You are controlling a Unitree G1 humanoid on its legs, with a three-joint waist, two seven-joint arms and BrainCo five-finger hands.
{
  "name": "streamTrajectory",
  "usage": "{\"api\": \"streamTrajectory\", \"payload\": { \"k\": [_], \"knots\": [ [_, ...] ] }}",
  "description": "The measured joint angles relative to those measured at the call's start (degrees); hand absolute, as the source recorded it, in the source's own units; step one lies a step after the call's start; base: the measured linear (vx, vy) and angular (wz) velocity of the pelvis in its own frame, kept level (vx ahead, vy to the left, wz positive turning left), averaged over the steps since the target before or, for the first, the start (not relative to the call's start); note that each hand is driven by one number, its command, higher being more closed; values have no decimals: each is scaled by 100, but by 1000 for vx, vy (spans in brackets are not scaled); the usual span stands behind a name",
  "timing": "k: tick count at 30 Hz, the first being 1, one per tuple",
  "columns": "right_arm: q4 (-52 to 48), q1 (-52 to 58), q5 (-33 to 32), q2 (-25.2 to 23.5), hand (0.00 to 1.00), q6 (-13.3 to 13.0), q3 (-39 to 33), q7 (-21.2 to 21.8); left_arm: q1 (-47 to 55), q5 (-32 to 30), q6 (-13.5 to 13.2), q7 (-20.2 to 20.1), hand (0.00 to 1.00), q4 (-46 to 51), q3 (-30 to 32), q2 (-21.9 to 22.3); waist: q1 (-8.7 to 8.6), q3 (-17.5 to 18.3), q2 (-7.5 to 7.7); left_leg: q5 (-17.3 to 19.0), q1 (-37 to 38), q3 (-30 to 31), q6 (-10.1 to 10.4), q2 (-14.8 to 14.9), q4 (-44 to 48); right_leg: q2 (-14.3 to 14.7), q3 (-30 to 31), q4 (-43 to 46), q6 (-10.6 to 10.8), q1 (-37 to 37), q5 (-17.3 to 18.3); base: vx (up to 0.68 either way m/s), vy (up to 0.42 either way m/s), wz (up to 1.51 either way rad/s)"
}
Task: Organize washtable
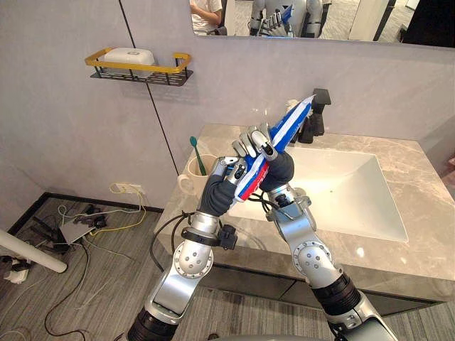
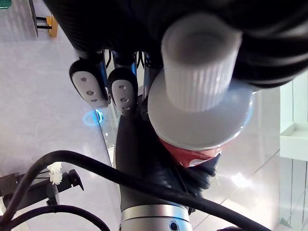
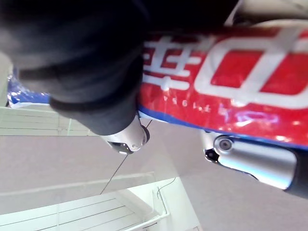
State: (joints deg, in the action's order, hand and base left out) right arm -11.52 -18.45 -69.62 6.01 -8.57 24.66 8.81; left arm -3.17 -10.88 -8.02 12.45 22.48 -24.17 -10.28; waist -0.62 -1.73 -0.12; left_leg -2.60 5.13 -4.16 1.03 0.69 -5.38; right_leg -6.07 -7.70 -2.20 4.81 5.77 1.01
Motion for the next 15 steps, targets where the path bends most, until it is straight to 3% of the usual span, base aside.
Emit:
{"api": "streamTrajectory", "payload": {
  "k": [15],
  "knots": [
    [-2,91,363,-112,100,-8,-488,-1,243,-3,-1,88,0,214,459,-2,-5,-1,-1,2,8,-24,2,4,0,1,9,-5,-1,1,-2,0,0,0]
  ]
}}
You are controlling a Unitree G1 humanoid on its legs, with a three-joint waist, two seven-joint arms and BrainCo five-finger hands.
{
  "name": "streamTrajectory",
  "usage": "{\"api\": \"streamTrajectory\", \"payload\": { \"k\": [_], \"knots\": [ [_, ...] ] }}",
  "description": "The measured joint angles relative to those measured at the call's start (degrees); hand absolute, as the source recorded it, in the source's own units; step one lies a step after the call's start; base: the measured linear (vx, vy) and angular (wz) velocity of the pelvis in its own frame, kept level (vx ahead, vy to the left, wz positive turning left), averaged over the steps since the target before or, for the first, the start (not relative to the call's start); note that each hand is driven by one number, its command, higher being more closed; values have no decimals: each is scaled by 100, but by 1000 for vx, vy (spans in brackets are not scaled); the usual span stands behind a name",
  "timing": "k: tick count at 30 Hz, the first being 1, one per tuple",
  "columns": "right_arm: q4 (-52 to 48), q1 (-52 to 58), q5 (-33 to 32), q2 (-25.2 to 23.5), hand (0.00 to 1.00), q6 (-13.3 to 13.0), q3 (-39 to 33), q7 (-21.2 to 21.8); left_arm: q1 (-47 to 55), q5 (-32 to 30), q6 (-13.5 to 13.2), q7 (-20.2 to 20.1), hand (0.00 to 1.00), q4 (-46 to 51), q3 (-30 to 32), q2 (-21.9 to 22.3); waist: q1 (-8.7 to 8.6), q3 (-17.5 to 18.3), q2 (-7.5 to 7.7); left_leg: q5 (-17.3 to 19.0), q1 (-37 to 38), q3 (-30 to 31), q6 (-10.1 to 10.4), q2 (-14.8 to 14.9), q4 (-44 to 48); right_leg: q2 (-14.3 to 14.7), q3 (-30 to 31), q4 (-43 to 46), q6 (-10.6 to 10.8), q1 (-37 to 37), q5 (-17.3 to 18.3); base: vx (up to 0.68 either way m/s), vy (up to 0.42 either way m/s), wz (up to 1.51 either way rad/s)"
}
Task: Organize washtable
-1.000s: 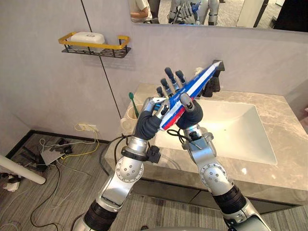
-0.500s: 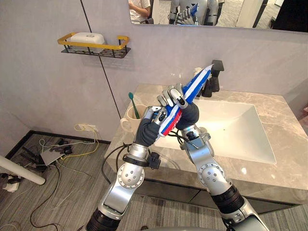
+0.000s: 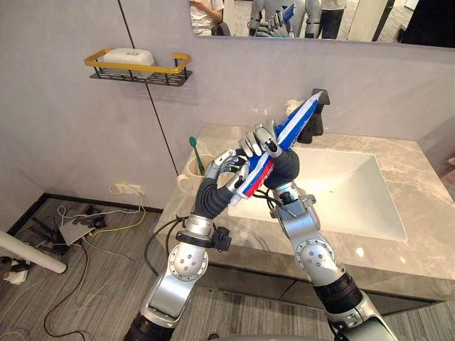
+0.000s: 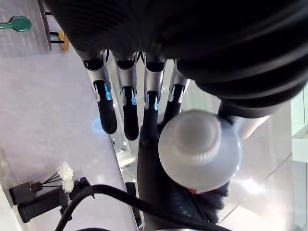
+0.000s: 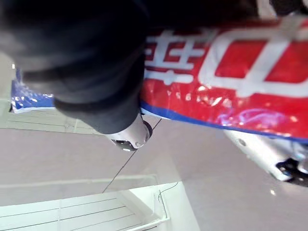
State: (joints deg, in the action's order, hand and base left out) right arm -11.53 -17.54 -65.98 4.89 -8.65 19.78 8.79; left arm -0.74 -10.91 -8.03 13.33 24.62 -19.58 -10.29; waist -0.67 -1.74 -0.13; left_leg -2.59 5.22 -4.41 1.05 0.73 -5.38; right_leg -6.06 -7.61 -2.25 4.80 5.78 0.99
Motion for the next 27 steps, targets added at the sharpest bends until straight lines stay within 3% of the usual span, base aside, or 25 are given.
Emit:
{"api": "streamTrajectory", "payload": {
  "k": [4,8,16,20,27],
  "knots": [
    [0,174,146,2,100,4,-162,-5,126,0,-14,192,0,337,417,53,2,-1,-1,1,0,1,0,0,0,0,-2,-3,0,2,0,0,0,0],
    [-7,393,381,11,100,3,-468,-17,645,-2,-17,456,0,496,1247,185,16,-1,-2,1,0,6,0,1,0,0,-7,-5,0,7,0,0,0,0],
    [-286,966,741,2,100,-6,-1135,-111,1859,43,-12,924,0,440,3003,927,162,-5,-3,5,-10,57,3,-5,-13,-6,-62,-45,1,39,3,0,0,3],
    [-470,1086,864,-9,100,-33,-1423,-115,2207,293,1,972,0,-183,3619,1154,187,-8,8,6,-35,146,4,-15,-21,-12,-164,-107,4,84,5,-8,-9,12],
    [-490,1098,996,-5,100,-134,-1776,-175,2264,1057,40,814,0,-1449,3955,1453,316,-13,62,6,-119,253,5,-3,-17,-16,-279,-166,8,84,7,-3,-20,8]
  ]
}}
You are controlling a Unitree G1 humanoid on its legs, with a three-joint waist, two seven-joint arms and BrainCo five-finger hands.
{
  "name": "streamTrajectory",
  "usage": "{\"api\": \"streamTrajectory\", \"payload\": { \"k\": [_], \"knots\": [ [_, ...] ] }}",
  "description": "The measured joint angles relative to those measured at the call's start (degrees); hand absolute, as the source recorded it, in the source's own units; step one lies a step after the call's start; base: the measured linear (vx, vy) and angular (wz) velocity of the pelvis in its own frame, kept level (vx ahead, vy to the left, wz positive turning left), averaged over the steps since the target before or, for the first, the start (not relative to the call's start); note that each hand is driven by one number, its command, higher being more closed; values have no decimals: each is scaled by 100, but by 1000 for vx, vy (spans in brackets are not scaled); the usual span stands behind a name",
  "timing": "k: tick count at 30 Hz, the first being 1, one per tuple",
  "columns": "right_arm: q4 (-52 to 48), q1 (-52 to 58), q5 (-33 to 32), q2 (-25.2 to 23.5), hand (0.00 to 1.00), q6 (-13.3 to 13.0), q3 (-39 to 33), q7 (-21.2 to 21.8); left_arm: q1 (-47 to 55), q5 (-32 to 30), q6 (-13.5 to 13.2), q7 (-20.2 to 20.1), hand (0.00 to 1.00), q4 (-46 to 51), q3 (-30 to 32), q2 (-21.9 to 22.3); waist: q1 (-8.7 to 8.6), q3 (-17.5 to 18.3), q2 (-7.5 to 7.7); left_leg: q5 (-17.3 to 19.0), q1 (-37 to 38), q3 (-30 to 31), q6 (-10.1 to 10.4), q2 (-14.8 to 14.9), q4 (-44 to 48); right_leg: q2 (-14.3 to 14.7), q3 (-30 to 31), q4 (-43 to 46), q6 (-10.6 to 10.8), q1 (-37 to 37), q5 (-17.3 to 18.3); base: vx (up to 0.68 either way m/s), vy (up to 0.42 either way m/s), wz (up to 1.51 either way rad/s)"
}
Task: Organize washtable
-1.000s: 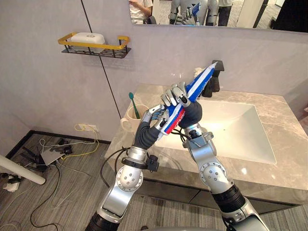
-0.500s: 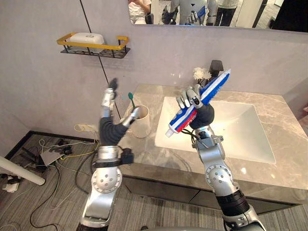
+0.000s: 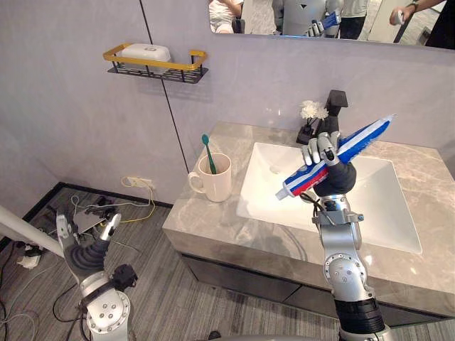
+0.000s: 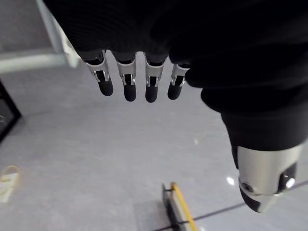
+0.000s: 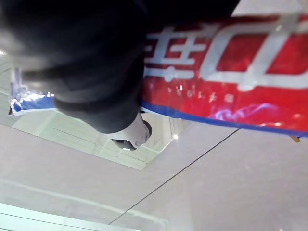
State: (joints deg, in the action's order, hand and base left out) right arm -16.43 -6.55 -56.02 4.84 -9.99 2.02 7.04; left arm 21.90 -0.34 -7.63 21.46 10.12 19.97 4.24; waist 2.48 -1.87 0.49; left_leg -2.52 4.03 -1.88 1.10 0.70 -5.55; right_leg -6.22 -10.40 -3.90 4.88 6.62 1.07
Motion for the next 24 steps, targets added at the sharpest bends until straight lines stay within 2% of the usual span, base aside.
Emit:
{"api": "streamTrajectory", "payload": {
  "k": [9,14,18,20,24],
  "knots": [
    [0,-68,245,12,100,0,-59,-108,-41,198,292,-577,0,-2246,31,-2,18,-8,112,2,-29,29,2,0,3,-3,-45,-10,8,-2,6,-6,-8,2],
    [0,-194,392,17,100,-1,-145,-174,-56,203,341,-829,0,-3021,-8,-5,35,-23,194,2,-25,35,2,-2,3,-7,-42,12,10,-12,7,-41,-10,0],
    [0,-459,540,36,100,-4,-149,-204,-65,201,351,-966,0,-3448,-162,-12,73,-24,217,1,-25,35,1,-5,4,-9,-42,22,10,-18,7,-10,-2,0],
    [1,-592,665,80,100,-14,-146,-209,-86,201,358,-1041,0,-3636,-273,-20,148,-25,225,1,-25,37,1,-20,5,-9,-44,22,10,-18,7,0,0,0],
    [46,-890,931,137,100,-13,-92,-214,-102,195,365,-1160,0,-3995,-445,-25,156,-30,240,0,-25,49,-2,-58,6,-27,-56,30,18,-14,13,0,0,0]
  ]
}}
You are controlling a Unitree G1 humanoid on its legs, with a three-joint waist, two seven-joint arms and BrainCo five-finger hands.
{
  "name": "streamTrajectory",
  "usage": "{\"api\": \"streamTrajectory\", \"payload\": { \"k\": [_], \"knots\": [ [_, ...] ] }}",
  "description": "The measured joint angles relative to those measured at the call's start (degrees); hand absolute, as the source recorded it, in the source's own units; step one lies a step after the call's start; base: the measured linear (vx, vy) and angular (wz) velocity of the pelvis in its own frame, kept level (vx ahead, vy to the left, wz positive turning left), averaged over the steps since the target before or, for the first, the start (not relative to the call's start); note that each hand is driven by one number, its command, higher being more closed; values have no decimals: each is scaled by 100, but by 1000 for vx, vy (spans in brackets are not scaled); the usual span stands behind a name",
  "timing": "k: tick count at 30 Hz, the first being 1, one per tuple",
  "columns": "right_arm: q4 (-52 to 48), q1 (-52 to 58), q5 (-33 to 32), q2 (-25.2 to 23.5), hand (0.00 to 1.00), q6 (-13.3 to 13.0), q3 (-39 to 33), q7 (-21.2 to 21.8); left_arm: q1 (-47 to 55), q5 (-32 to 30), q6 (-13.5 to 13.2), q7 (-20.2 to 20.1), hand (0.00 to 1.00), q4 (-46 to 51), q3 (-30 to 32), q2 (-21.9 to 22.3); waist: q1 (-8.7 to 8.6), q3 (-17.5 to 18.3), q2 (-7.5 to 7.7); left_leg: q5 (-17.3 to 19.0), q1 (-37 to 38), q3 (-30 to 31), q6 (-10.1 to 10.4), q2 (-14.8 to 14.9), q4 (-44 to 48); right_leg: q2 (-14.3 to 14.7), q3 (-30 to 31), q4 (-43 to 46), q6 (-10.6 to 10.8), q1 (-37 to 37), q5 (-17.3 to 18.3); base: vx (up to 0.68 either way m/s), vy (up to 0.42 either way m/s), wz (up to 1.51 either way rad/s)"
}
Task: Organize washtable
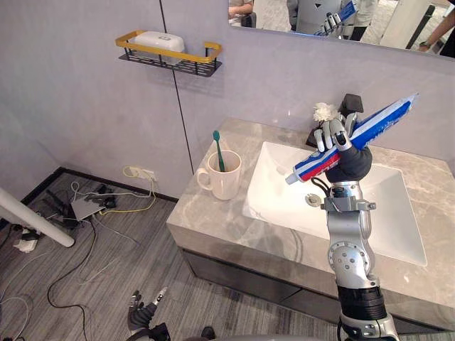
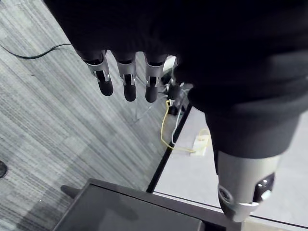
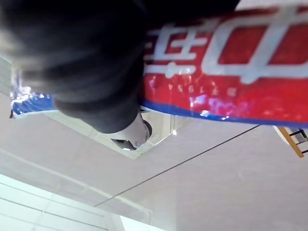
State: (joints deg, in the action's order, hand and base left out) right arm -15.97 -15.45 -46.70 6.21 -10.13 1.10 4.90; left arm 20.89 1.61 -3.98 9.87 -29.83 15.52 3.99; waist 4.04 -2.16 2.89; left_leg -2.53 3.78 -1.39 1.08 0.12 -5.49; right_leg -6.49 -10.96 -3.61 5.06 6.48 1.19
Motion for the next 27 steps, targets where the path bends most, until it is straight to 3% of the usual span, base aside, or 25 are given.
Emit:
{"api": "streamTrajectory", "payload": {
  "k": [8,12,18,20,27],
  "knots": [
    [791,-798,504,267,100,66,476,-126,-134,-32,-14,-249,0,-405,-620,-329,29,-44,73,-2,4,19,-2,7,1,-34,-6,35,17,0,10,0,0,0],
    [1055,-1283,792,500,100,147,695,-140,-248,-131,-35,-352,0,-465,-760,-438,153,-73,111,-2,4,25,-3,13,1,-28,-8,35,16,3,10,0,0,0],
    [1552,-2010,1093,589,100,185,1077,-244,-363,-130,-95,-380,0,-631,-904,-545,196,-98,115,-2,-16,107,-3,7,1,-28,-90,33,16,23,11,-3,-2,7],
    [1715,-2235,1164,666,100,185,1134,-249,-444,-131,-95,-415,0,-687,-933,-554,307,-141,118,-2,-21,118,-3,6,1,-28,-102,33,16,23,11,-34,-16,3],
    [2054,-2775,1378,673,100,187,1341,-378,-472,-126,-174,-486,0,-678,-1051,-663,324,-245,158,-3,-106,193,-3,-5,1,-34,-173,33,18,-23,13,-22,-12,5]
  ]
}}
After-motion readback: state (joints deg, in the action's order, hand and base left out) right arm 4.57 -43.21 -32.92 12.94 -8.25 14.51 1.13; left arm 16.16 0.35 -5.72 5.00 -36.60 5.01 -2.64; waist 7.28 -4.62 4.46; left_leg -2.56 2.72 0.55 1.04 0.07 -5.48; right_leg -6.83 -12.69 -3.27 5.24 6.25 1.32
